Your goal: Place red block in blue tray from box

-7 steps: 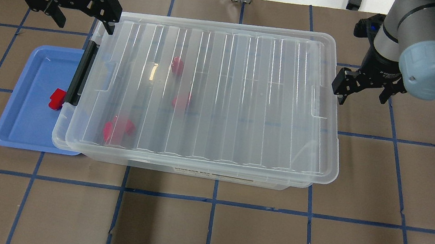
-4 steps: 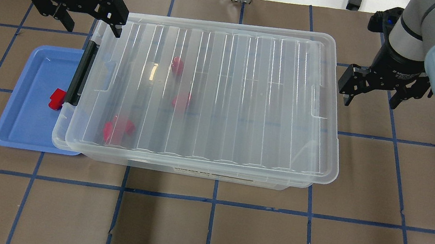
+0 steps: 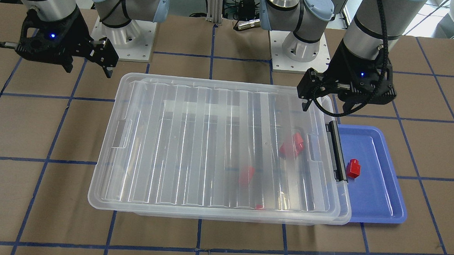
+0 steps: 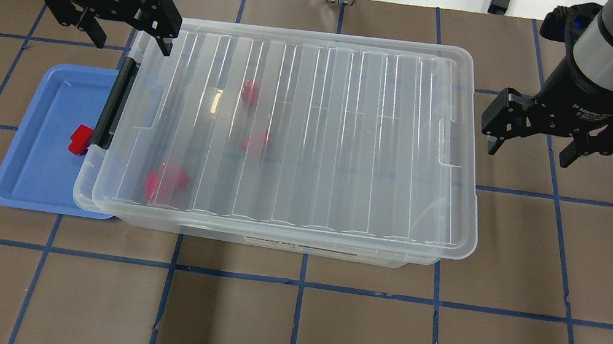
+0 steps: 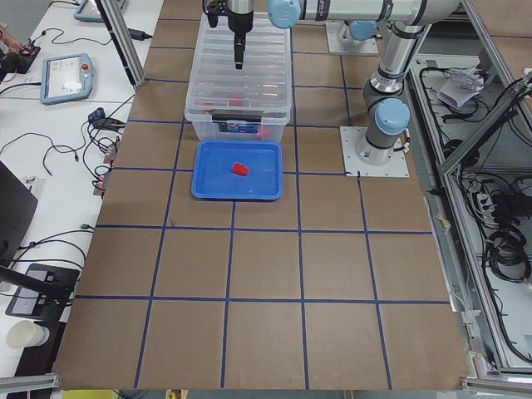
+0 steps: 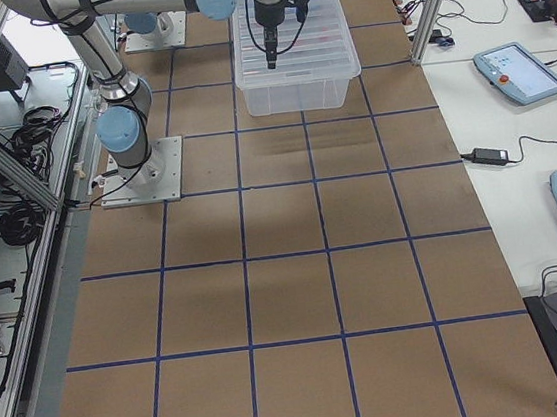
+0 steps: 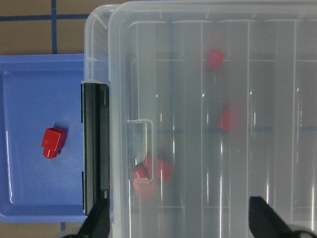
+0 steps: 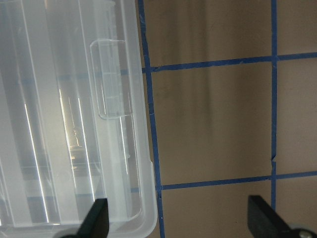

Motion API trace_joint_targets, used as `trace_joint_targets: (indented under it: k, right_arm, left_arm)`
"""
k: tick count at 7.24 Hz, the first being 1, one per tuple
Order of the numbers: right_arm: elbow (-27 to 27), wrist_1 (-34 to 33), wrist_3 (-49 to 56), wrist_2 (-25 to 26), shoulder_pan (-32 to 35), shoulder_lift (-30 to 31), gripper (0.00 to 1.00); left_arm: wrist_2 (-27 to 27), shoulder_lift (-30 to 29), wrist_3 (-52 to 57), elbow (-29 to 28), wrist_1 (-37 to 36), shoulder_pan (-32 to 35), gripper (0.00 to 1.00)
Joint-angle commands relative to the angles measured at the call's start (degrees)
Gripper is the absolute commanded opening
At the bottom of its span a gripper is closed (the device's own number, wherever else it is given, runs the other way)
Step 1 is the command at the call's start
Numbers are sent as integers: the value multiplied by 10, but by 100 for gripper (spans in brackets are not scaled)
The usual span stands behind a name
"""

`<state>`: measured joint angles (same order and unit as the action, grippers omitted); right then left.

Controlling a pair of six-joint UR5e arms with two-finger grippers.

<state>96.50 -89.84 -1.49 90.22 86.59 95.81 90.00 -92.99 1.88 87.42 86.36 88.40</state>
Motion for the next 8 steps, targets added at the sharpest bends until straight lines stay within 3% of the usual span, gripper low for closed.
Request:
trace_joint_targets:
  k: [1, 8]
  right_arm:
    - [3, 3, -7, -2, 2, 11, 100]
    - [-3, -5, -7, -2, 2, 10, 100]
  left_arm:
    - [-2, -3, -1, -1, 5, 1, 100]
    - [4, 0, 0, -1, 5, 3, 100]
